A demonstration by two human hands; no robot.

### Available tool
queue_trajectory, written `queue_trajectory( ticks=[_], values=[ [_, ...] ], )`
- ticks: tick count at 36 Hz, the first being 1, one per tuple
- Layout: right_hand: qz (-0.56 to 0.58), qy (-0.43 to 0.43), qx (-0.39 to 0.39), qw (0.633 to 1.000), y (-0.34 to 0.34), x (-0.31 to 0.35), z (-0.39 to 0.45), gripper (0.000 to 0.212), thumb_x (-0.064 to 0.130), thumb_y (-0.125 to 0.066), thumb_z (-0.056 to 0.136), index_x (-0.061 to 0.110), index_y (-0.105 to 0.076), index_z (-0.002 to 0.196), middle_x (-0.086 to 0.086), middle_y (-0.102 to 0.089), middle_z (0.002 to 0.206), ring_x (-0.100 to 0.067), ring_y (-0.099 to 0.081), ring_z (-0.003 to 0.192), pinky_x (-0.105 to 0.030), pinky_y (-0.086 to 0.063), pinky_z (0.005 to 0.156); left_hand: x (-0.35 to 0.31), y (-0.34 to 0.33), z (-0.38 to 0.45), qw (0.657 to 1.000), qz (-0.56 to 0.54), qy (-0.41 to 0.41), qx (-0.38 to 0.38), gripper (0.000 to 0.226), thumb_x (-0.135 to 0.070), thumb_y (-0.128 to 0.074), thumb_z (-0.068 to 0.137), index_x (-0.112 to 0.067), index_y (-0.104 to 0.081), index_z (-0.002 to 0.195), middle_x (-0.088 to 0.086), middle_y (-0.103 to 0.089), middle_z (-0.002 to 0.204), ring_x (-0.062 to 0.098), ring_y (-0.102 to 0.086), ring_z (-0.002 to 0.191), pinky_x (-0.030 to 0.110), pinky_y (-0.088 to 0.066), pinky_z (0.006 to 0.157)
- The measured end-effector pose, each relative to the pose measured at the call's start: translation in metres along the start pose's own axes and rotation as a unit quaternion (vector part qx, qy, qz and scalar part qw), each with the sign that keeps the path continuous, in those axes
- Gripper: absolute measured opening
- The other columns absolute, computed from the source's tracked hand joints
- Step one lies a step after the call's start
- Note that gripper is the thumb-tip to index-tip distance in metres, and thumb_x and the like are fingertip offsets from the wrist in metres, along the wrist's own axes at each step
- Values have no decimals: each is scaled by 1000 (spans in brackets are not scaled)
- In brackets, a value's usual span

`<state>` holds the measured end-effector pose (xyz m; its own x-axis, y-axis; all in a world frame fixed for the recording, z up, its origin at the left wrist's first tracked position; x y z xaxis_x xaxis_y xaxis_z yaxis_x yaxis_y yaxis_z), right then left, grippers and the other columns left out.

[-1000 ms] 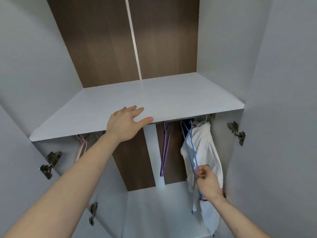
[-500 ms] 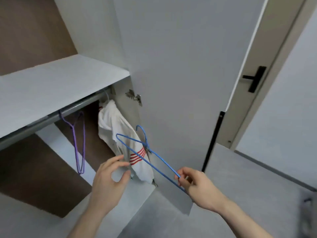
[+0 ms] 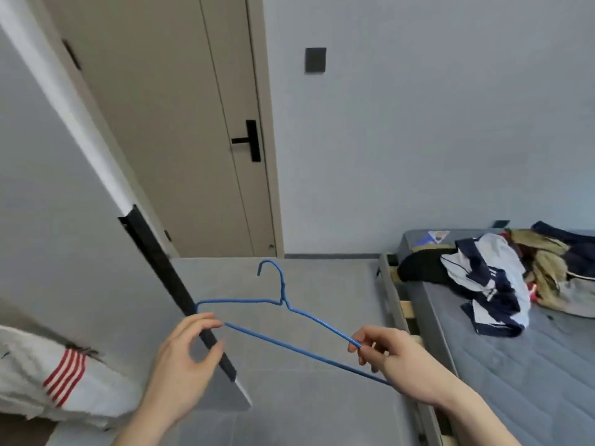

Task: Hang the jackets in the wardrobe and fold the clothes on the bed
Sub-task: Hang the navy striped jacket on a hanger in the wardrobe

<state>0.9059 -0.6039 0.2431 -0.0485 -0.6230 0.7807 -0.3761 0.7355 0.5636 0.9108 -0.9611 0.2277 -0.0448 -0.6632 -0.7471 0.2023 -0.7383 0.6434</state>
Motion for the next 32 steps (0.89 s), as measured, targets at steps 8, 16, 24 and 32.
queue_trajectory(
  ticks=[8, 16, 24, 32],
  values=[
    [43, -71, -86, 993, 120, -109, -18, 21, 15, -55, 100, 28, -70, 92, 9, -67, 78, -6, -50, 65, -24, -43, 65, -99, -145, 71, 995, -27, -63, 79, 35, -13, -81, 83, -42, -70, 99, -28, -61, 120, -7, -58, 110, 26, -46, 86],
    [106, -121, -164, 973, 213, -190, 1, 27, 9, -51, 100, 25, -68, 87, 9, -57, 68, -7, -43, 58, -21, -36, 58, -169, -254, 129, 983, -17, -92, 161, 32, -19, -81, 84, -43, -69, 100, -29, -60, 121, -9, -56, 109, 24, -46, 84],
    [168, -190, -229, 940, 252, -253, 53, 22, 15, -49, 102, 24, -66, 92, 7, -57, 72, -9, -46, 61, -26, -42, 66, -172, -333, 199, 963, 14, -65, 263, 28, -24, -82, 84, -42, -68, 101, -25, -59, 122, -2, -60, 105, 25, -47, 80],
    [233, -246, -296, 893, 271, -298, 128, 10, 20, -61, 99, 22, -68, 92, 7, -57, 73, -7, -55, 63, -20, -46, 63, -179, -398, 317, 955, -22, -58, 288, 24, -11, -78, 86, -31, -71, 97, -19, -64, 117, 0, -61, 102, 28, -51, 80]
  ],
)
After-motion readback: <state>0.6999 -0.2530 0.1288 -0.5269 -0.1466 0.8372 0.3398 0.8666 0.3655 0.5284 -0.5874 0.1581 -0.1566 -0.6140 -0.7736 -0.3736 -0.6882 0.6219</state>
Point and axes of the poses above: each hand's wrist, its own z-axis towards the middle knuckle, its own y-axis out of the back of the hand, x = y × z, the point moved 3 cm from there along z, towards the middle knuckle
